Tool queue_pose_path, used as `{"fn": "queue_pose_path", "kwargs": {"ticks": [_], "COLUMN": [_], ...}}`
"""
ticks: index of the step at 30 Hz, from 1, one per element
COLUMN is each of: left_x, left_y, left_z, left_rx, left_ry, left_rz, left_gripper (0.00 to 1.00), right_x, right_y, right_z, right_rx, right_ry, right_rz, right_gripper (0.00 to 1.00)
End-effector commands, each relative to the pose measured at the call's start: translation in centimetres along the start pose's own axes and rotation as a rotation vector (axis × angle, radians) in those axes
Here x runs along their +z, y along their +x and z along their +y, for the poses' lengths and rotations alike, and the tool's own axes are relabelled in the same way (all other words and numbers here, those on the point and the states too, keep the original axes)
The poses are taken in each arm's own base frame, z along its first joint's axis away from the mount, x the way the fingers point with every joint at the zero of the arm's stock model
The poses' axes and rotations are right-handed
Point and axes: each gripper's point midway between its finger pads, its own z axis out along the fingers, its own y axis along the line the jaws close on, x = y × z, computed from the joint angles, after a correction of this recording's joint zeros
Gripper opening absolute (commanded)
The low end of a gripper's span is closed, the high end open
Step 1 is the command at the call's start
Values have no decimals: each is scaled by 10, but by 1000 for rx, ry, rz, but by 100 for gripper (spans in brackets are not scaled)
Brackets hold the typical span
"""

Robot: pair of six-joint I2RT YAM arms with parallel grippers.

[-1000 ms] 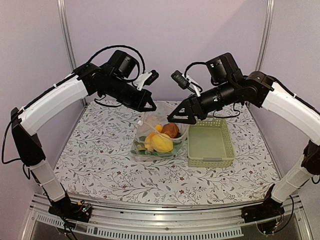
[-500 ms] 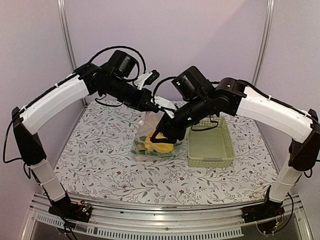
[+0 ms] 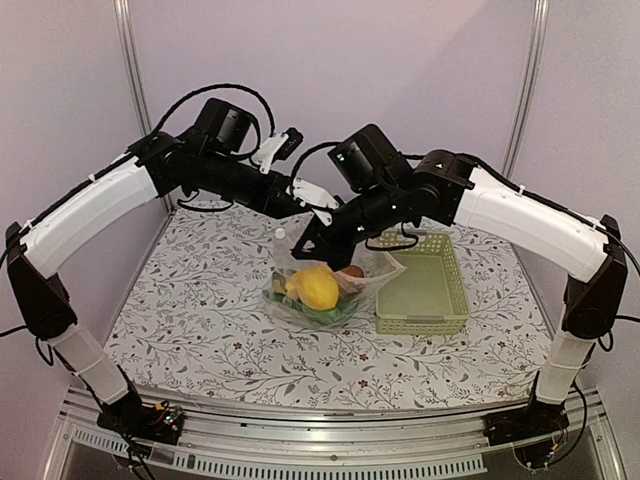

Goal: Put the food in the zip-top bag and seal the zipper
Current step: Pass from the left arm to the right, then adjust the zipper food storage bag at the center of the board.

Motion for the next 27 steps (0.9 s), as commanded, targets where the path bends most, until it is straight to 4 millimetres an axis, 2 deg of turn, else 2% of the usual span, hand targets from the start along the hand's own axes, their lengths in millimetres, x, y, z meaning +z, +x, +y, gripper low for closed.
{"fn": "queue_pose_path", "kwargs": {"ticks": [1, 2, 3, 4, 5, 11, 17, 21, 24, 27], "left_x": [-81, -89, -89, -101, -103, -91, -70, -57, -46, -33], "left_y": [-26, -19, -4, 2, 10, 46, 61, 63, 66, 69], "left_z": [-13, -16, -17, -22, -25, -35, -35, -39, -44, -40], "left_rx": [134, 147, 149, 158, 163, 198, 203, 224, 254, 271], "left_ry": [-20, -4, 14, 40, 63, 161, 224, 284, 333, 329], "left_rz": [-319, -356, -369, -407, -419, -367, -344, -336, -293, -252], "left_gripper": [58, 60, 61, 63, 63, 58, 53, 52, 47, 42], "right_x": [-26, -28, -30, -30, -30, -34, -32, -34, -33, -33], "right_y": [-25, -25, -25, -25, -24, -27, -18, -14, -7, -2], "right_z": [2, 2, 3, 4, 4, 9, 16, 23, 25, 23], "right_rx": [-17, -18, -19, -21, -22, -13, -17, -19, -24, -26], "right_ry": [19, 17, 14, 11, 12, -12, -53, -87, -98, -87], "right_rz": [-88, -90, -92, -91, -88, -103, -80, -72, -47, -38], "right_gripper": [0, 0, 0, 0, 0, 0, 0, 0, 0, 0]}}
